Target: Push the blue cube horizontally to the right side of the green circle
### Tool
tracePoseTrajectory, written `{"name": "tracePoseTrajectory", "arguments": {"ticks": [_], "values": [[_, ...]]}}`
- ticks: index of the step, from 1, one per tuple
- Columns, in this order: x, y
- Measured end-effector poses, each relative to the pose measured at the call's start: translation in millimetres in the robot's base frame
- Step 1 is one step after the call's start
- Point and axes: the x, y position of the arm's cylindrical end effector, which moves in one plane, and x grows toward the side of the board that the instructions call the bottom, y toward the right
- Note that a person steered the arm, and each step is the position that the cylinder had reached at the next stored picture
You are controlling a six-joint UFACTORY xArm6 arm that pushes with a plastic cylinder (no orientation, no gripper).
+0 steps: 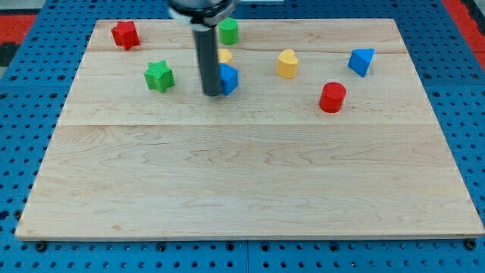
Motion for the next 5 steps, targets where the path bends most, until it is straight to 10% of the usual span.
{"name": "tracePoseTrajectory", "arguments": {"ticks": [5], "values": [[-96.9, 20.2]]}}
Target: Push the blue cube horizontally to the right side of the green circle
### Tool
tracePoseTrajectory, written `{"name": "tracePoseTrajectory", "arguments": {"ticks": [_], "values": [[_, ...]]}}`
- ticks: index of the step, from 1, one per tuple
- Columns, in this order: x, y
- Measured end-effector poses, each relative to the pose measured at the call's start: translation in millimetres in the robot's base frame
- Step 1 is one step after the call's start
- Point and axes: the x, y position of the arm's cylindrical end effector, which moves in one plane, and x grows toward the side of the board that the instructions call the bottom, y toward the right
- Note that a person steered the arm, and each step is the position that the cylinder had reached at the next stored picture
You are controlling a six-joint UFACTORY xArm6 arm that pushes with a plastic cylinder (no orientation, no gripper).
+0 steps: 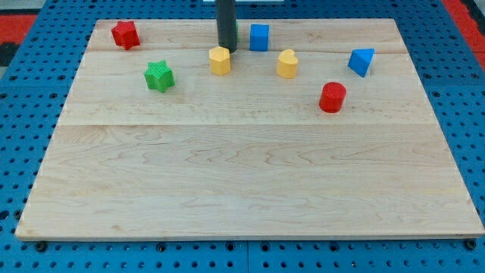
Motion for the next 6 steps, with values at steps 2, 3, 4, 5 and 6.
{"name": "tracePoseTrajectory", "arguments": {"ticks": [2, 3, 4, 5, 6], "values": [[-9.3, 50.4], [-10.4, -0.7], [-23.3, 33.0], [-53.8, 45.9], [-75.2, 41.0]]}}
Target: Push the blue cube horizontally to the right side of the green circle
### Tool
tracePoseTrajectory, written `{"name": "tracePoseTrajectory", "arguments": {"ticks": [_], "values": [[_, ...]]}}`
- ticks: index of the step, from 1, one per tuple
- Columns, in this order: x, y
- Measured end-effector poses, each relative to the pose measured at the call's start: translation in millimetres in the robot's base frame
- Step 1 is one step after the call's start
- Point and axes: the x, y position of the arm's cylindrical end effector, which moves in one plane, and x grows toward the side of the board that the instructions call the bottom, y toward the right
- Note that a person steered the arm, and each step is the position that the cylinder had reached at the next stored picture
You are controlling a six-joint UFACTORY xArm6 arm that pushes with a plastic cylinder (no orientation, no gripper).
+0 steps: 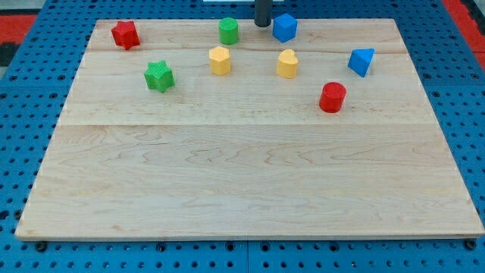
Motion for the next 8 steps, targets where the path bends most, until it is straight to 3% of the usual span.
{"name": "tracePoseTrajectory", "arguments": {"ticks": [2, 3, 4, 5, 6, 7, 8], "values": [[11.8, 96.7], [16.8, 80.9], [1.3, 25.2], [33.1, 15.2], [62.1, 26.7], [60.4, 80.5], [51.5, 79.6]]}}
